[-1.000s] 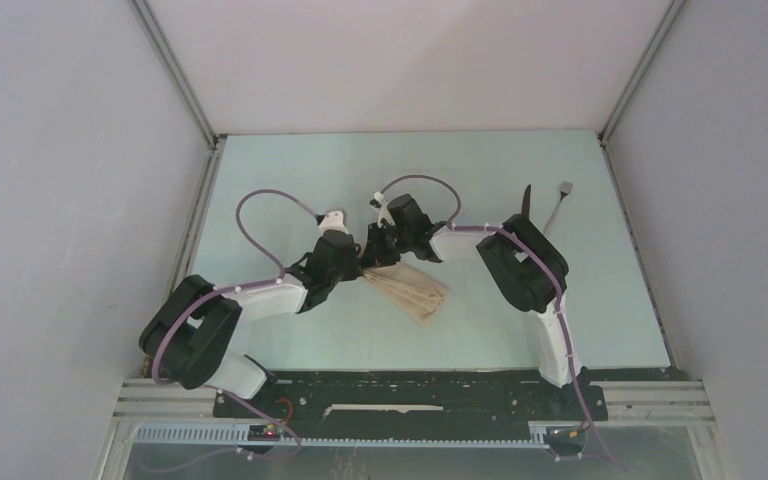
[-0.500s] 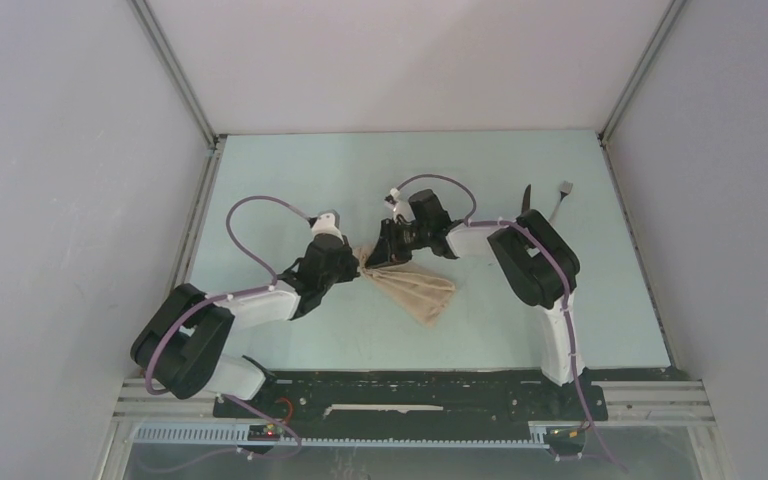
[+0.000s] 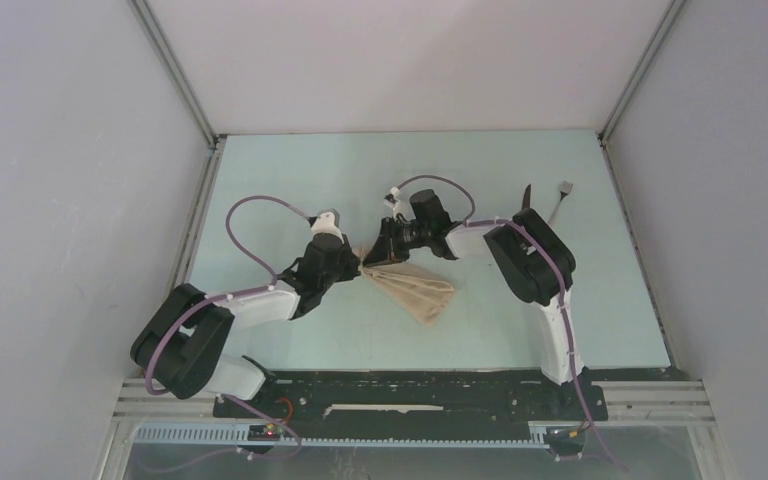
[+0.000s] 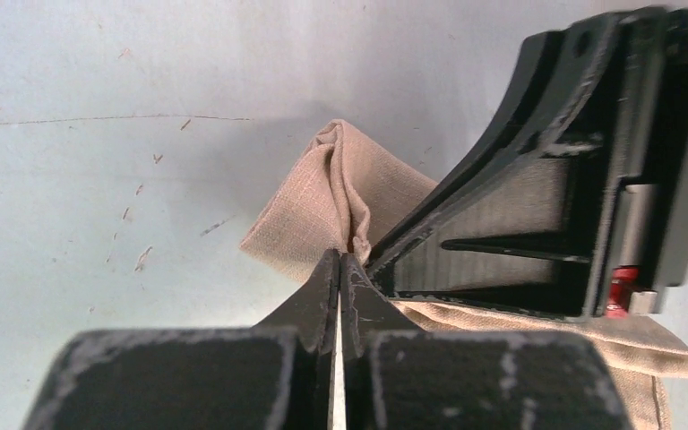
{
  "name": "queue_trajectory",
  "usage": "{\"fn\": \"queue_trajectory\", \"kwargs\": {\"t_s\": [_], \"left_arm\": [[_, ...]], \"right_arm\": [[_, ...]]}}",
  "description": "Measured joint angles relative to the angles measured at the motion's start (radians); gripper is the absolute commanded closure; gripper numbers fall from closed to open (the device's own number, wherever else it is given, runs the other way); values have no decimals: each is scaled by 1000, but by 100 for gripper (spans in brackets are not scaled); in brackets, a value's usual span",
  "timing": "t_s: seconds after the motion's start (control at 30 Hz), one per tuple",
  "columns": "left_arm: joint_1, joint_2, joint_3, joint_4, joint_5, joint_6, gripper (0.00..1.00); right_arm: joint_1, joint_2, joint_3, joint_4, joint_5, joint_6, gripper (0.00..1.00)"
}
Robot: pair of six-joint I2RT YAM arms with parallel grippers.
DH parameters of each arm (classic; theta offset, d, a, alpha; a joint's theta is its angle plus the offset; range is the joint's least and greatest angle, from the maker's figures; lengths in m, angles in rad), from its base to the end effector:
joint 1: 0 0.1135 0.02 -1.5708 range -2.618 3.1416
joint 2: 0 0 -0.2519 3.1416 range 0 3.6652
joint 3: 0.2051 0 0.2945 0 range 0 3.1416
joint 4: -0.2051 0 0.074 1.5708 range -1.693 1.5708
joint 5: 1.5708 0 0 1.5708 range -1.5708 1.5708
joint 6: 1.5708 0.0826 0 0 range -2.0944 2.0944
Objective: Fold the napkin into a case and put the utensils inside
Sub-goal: Grasp the top corner of the smaller rectangle folded napkin from the folded napkin.
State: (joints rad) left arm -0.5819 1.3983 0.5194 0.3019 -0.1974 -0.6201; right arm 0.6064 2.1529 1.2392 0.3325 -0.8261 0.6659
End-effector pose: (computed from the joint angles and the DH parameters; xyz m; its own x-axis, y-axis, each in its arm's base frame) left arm 0.2903 -0.1716 0.0934 -0.6043 -0.2845 -0.7442 0.0620 0.9144 -0.4000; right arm 0.3686 0.3296 0.0609 -0.9053 -0.1184 -0.4079 -0.4221 0.3558 0.8338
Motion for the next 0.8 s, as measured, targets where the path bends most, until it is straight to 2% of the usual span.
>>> {"fn": "queue_trajectory", "kwargs": {"t_s": [0.33, 0.47, 0.53, 0.67, 0.7, 0.8], "left_arm": [[3, 1, 0, 5, 28, -21, 100], [8, 0, 0, 10, 35, -55, 100], [6, -3, 0, 18, 48, -72, 100], [11, -19, -2, 13, 43, -109, 100], [17, -34, -8, 7, 42, -121, 98], [32, -105, -22, -56, 22, -130, 73]], "right_arm": [[28, 94, 77, -39, 26, 32, 85], [45, 93, 88, -59, 74, 32, 76], [49, 81, 81, -58, 85, 31, 67], [49, 78, 77, -9, 75, 53, 74], [47, 84, 77, 24, 64, 74, 74], [41, 92, 77, 66, 54, 100, 74]]}}
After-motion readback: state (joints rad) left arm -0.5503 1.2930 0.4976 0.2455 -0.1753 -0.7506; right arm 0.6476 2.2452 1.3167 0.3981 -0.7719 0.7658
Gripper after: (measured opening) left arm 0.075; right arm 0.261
